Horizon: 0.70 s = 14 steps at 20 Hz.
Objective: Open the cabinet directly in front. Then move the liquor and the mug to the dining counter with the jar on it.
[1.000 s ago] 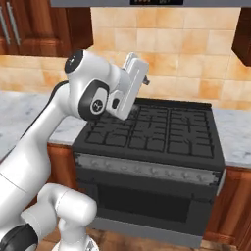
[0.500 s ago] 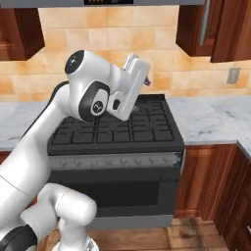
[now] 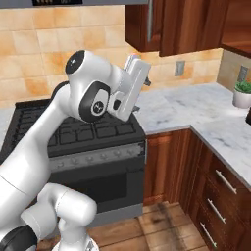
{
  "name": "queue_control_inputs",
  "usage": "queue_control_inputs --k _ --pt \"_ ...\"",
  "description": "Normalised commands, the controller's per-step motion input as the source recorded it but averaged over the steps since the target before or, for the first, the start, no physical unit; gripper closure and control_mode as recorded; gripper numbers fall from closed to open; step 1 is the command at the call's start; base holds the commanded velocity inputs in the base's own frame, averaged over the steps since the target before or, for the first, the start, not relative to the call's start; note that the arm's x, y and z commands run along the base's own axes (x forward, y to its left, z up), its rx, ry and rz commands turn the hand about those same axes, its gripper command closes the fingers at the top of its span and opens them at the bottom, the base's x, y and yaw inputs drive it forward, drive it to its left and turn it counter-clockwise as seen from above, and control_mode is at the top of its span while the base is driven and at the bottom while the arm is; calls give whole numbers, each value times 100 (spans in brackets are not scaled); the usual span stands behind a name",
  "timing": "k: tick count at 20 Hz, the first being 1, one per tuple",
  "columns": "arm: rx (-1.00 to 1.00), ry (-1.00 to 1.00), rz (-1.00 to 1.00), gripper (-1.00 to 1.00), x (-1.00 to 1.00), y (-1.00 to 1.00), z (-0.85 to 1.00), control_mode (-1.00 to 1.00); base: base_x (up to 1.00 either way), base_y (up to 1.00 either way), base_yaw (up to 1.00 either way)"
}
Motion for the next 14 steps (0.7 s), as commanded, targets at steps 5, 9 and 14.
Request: queue_control_inputs --k 5,9,14 --pt "0 0 0 -100 0 0 0 100 24 -33 -41" --pt "0 0 0 -100 0 0 0 100 33 -31 -39" --pt "0 0 0 -100 0 0 0 100 54 -10 -35"
